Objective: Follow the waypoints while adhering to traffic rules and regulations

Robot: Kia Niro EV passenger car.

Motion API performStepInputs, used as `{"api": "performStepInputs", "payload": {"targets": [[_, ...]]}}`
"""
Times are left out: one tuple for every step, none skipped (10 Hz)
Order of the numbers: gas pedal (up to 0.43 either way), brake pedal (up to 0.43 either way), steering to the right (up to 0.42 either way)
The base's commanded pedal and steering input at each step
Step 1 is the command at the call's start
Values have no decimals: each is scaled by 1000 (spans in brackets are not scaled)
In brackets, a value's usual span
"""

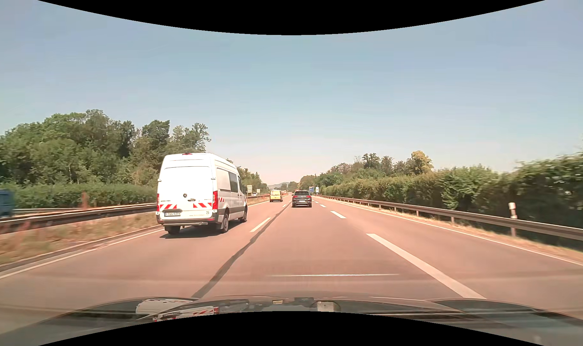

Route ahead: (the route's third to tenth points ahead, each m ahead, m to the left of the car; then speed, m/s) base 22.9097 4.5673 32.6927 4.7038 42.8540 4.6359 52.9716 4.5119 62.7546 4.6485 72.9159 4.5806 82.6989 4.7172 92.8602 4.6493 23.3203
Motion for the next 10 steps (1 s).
{"api": "performStepInputs", "payload": {"targets": [[189, 0, 0], [197, 0, 0], [209, 0, 0], [220, 0, 0], [220, 0, 0], [228, 0, 0], [228, 0, 0], [240, 0, 0], [240, 0, 0], [240, 0, 0]]}}
